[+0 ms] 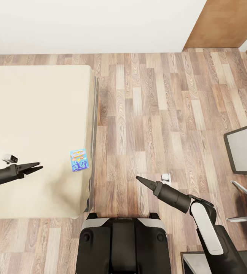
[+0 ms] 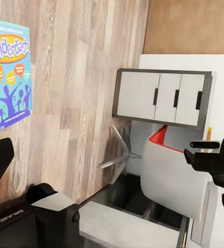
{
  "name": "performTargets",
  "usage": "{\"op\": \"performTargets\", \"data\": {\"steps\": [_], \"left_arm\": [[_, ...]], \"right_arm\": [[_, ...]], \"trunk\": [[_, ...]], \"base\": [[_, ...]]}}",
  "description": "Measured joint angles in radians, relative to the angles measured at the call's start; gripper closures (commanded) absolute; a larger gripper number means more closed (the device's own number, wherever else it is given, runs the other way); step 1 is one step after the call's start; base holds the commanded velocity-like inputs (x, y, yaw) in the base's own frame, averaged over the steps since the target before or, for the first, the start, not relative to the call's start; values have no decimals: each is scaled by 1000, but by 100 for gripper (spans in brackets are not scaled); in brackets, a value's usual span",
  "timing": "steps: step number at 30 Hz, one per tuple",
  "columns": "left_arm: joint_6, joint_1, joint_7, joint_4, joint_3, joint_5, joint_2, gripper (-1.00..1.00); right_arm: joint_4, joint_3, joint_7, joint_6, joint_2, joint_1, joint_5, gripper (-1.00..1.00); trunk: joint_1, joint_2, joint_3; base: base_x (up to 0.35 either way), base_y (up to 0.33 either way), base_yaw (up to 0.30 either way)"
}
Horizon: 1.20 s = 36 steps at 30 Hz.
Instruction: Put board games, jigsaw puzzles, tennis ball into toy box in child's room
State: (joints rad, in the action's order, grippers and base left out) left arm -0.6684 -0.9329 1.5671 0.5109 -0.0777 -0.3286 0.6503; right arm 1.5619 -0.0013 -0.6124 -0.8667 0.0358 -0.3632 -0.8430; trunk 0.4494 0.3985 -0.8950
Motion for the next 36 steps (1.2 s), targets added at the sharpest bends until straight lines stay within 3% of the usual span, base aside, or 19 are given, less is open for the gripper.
{"op": "performTargets", "data": {"steps": [13,22,36], "left_arm": [[-17,4,0,-4,6,-2,3,-100],[4,29,0,-124,6,-5,-3,-100],[10,37,0,-151,6,-8,-6,-100]], "right_arm": [[2,-2,-3,1,1,-1,0,-100],[3,-3,-5,-1,2,0,-1,-100],[3,-26,-11,-2,3,14,-3,-100]], "trunk": [[0,0,5],[0,0,19],[0,0,42]], "base": [[0,0,0],[0,0,0],[0,0,0]]}}
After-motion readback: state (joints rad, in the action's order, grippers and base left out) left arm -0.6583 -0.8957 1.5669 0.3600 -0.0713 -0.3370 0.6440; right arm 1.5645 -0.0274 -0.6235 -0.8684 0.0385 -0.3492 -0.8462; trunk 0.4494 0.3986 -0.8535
